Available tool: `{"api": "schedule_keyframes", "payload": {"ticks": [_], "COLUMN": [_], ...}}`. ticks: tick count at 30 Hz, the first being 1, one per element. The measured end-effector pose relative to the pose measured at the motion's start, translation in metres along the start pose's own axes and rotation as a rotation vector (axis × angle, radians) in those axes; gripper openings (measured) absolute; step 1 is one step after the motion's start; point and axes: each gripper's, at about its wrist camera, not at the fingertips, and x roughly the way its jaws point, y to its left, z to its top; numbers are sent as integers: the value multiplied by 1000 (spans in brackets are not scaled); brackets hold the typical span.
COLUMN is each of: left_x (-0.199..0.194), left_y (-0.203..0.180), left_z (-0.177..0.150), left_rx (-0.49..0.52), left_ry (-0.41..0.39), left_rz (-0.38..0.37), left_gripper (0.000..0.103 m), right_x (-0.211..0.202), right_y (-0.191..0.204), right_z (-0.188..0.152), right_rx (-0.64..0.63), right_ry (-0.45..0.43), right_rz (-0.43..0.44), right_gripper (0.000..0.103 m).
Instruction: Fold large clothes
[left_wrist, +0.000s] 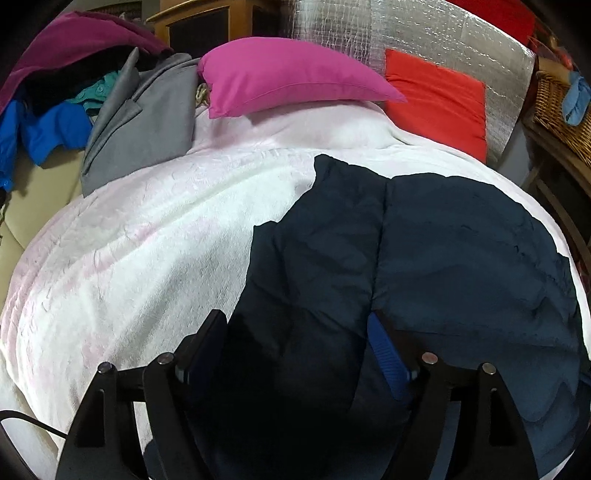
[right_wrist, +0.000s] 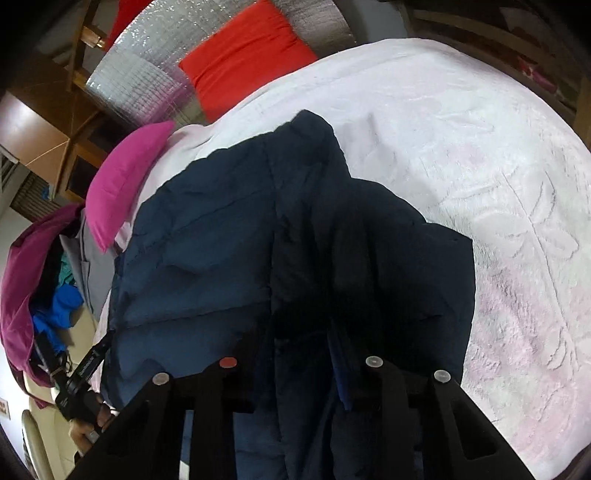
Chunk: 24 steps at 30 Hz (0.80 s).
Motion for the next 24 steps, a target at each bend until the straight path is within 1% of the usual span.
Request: {"api": "schedule_keyframes", "payload": {"ticks": [4,6,7,8,9,11,12,14,17,18,20,21,23,24], "left_x": [-9,-16,-19,-21,-21,-16,-10,2,23,28,36,38,43,47], "left_y": [8,19,28,40,48,71,85,101,116,117,114,110,101,96], "left_z": [8,15,19,24,27,32,35,36,33,32,32,31,28,27], "left_rx": [8,-9,-24,-50,-70,-142,-192,-257,-330,-341,-332,-323,-302,-295], "left_ry": [-15,-41,-57,-71,-75,-69,-50,-11,69,92,131,147,187,215], "left_rz": [-24,-43,-48,-45,-44,-63,-93,-148,-217,-237,-280,-298,-327,-344], "left_gripper": [79,79,79,79,80,80,80,80,80,80,80,80,80,80], "right_x": [-11,-23,-29,-33,-36,-40,-41,-36,-21,-16,-9,-7,3,10], "right_y": [-14,-23,-30,-37,-44,-57,-64,-74,-83,-85,-84,-84,-84,-83], "right_z": [6,9,11,14,15,17,18,20,16,15,13,11,8,7], "right_rx": [72,96,110,123,142,172,182,192,210,210,194,187,180,175], "right_ry": [-1,-31,-51,-64,-79,-77,-74,-48,16,35,66,72,93,112], "right_rz": [67,75,66,53,60,61,62,60,78,94,117,119,126,135], "right_gripper": [35,41,60,75,75,75,75,76,76,76,76,79,81,85]}}
